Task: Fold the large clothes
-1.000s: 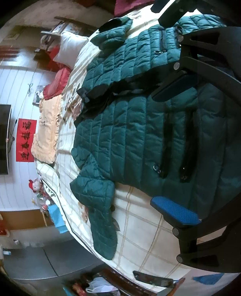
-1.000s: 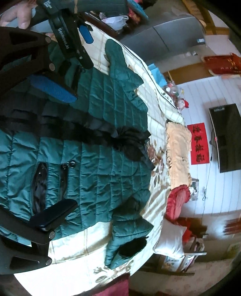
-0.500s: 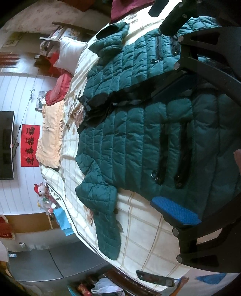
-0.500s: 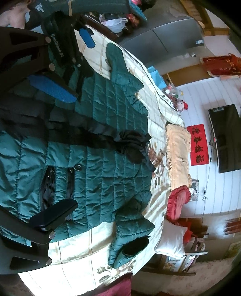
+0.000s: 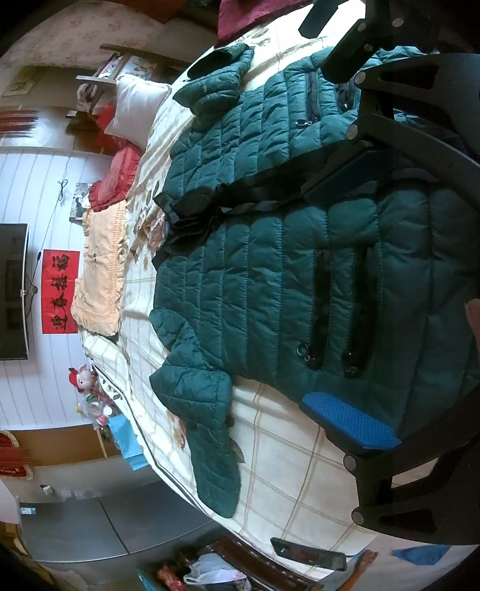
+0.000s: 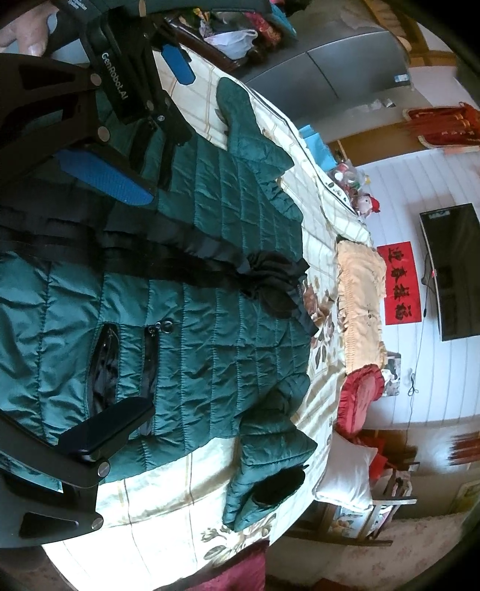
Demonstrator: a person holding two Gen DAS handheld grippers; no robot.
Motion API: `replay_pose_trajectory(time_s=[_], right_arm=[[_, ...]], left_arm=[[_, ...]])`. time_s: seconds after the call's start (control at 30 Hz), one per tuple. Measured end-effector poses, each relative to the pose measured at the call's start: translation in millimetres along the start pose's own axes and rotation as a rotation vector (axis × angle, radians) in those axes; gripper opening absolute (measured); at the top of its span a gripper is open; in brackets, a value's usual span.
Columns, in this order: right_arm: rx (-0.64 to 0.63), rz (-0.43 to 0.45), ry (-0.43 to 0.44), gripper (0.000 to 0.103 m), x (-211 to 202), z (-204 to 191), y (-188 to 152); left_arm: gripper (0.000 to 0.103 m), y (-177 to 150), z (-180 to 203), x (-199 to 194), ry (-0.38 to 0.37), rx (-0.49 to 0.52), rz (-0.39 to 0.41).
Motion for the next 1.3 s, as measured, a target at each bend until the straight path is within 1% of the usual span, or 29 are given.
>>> replay_pose_trajectory(time_s=[0.43,1.3], right_arm=[[0.025,0.003,0.005,0.103,3.2,5.0,-0.1],[0.026,-0.001,0.007,0.103,5.2,6.0,-0.7]], left_arm=[[0.102,-0.6,0.5,-0.2,-0.004,-0.001,0.0],[0.103,-4.8,5.5,-2.1,0.002,0.009,-0.002]])
Point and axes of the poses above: each gripper's, at about its wrist camera, not at the fingertips, and x roughly the way its jaws point, z to its right, y to its top, the point moved 4 cm from there along x, roughly the way its jaws point, and after that the axes turned 12 degrees about -z, right-handed, at the moved point
